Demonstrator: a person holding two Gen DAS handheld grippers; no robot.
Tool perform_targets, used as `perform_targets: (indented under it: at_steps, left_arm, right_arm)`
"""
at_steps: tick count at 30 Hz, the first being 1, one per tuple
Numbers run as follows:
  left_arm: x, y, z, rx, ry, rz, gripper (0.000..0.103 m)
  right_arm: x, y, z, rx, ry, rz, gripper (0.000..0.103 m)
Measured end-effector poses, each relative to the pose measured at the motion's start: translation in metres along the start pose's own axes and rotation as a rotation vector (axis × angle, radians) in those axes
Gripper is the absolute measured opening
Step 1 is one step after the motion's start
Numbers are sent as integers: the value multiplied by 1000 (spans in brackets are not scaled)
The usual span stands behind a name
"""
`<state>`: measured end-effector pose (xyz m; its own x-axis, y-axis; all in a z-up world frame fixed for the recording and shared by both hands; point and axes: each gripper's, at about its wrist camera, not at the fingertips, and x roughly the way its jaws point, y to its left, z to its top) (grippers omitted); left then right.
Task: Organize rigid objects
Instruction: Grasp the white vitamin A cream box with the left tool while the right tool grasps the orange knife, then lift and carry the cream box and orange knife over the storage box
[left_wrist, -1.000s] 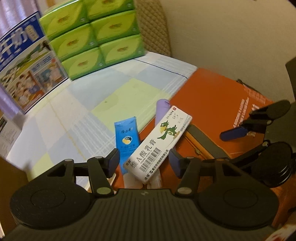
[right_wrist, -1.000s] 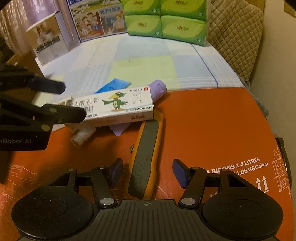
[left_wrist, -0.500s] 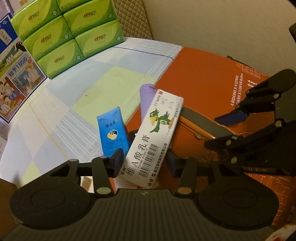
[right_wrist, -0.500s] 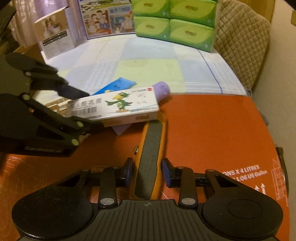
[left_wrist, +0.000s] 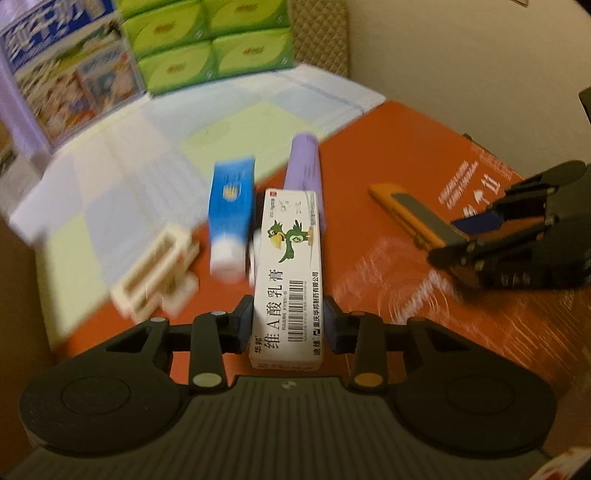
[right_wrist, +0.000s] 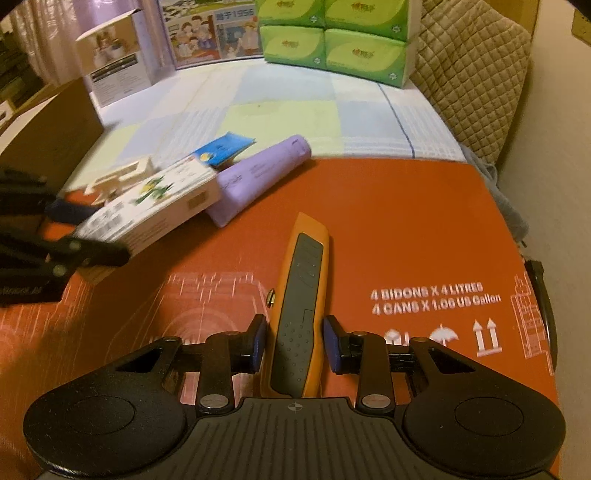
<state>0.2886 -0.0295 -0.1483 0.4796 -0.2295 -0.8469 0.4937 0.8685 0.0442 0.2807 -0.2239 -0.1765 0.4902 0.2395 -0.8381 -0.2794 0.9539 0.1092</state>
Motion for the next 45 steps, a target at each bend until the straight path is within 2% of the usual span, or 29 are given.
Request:
perform_targets:
  at_steps: [7,11,14,19,25,31,45]
  left_arm:
    - [-10,2,-43,-138,95,-14,34]
    - [-9,5,-43,-196,97,-16,34]
    - [-5,6,-37,-217,91,-23,40]
    - [8,4,-26,-213,97,1,40]
    - [15,0,-22,-203,104,39,34]
    - [13,-2,-23,-220,105,59,34]
    - [5,-5,-31,-252,107,61,33]
  right_arm:
    - [-14,1,-19,-39,24,46,30]
    - [-17,4,-23,-35,23,50,30]
    - [-17,5,-23,-23,23,41,31]
    - [-16,9,-21,-23,11,22,35]
    - [-10,13,-18,-19,-4,-17,35]
    - [-6,23,-16,-39,-3,-71,35]
    - [-6,26,-15,-26,5,-95,32]
